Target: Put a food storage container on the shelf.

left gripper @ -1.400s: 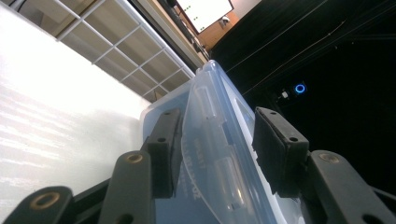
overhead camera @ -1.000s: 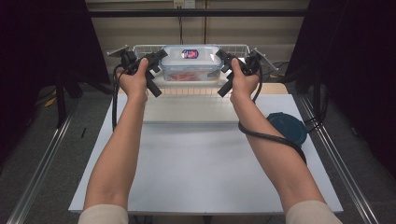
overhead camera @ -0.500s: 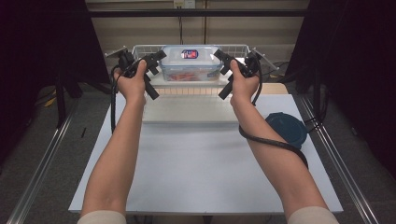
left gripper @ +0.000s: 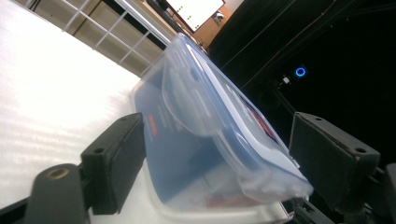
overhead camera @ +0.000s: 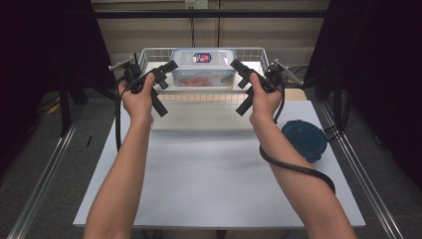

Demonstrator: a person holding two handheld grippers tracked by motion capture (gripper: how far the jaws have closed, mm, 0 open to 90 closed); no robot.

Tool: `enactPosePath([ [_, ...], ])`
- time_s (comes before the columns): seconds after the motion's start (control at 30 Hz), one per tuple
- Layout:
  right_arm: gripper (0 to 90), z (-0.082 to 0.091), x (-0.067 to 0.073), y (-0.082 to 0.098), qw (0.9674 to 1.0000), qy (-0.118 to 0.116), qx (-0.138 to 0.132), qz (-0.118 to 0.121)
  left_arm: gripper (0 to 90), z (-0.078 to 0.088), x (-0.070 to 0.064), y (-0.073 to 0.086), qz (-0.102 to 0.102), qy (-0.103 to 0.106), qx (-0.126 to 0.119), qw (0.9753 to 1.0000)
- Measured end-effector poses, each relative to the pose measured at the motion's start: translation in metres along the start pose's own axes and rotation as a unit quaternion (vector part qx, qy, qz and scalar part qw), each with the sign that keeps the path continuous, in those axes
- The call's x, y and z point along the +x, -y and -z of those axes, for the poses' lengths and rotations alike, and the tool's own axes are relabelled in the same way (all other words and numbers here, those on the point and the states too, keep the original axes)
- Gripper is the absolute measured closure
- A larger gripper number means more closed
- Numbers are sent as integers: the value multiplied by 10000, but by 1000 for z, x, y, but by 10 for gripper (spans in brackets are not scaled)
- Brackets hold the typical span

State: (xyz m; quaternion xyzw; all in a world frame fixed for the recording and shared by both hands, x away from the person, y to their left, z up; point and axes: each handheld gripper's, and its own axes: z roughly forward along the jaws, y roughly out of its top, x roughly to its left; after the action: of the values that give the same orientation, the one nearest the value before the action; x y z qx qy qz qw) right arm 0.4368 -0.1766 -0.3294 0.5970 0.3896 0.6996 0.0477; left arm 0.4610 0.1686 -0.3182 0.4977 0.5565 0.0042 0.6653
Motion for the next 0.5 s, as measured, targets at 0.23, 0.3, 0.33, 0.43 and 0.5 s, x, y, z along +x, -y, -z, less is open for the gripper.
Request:
enactPosePath([
  [0.23,336,20,-4,11,9999,-128,94,-3,138,13,-3,11,-112,40,44,9999],
  [0.3,328,26,-5,13,9998,-166,129,53,135,17,-5,16,-154,57,40,9999],
  [0.33,326,30,-5,15,9997,-203,142,62,131,19,-5,18,-181,95,97,9997],
  [0.43,317,37,-5,19,9993,-277,223,75,124,22,-5,25,-171,133,109,9997],
  [0.5,308,42,-6,22,9990,-321,277,106,124,25,-4,30,-210,155,159,9995],
])
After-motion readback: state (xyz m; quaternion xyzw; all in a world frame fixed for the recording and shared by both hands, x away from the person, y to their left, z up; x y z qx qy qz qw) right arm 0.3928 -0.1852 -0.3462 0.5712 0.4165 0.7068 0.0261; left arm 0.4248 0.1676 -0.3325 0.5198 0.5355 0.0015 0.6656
